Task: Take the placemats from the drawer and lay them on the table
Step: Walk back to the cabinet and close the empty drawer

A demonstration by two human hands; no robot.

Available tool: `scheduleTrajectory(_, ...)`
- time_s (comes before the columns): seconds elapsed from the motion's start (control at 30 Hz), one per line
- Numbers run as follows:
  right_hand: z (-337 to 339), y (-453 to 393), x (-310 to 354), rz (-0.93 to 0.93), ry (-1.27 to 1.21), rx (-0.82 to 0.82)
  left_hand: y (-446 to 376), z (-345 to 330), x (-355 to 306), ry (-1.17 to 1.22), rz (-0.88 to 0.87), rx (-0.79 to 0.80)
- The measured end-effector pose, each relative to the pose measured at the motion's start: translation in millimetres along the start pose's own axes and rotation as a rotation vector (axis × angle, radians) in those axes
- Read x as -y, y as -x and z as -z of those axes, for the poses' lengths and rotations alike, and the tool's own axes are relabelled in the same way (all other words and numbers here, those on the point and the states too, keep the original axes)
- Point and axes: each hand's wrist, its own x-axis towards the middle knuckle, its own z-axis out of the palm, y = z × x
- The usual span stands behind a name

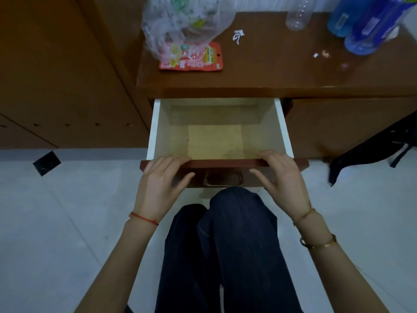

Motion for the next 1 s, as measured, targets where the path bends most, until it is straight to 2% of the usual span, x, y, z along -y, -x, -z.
scheduleTrajectory(0.17, -12, -3, -2, -0.011, -0.004, -0.121, -6, -9, 10, -0.003, -0.033, -0.101)
scheduleTrajectory(0.6, -33, -77, -8, -0.086, 0.021, -0.352, -90, -34, 39, 0.042, 0.035, -0.145)
scheduleTrajectory(0.77, -44, -62, -16, -0.082, 0.017, -0.313, -80, -40, 42, -0.016, 0.034, -0.240)
scheduleTrajectory(1.0, -56, -69, -17, -0.127, -0.038, -0.232, -72, -60, 40, 0.030, 0.085, -0.164)
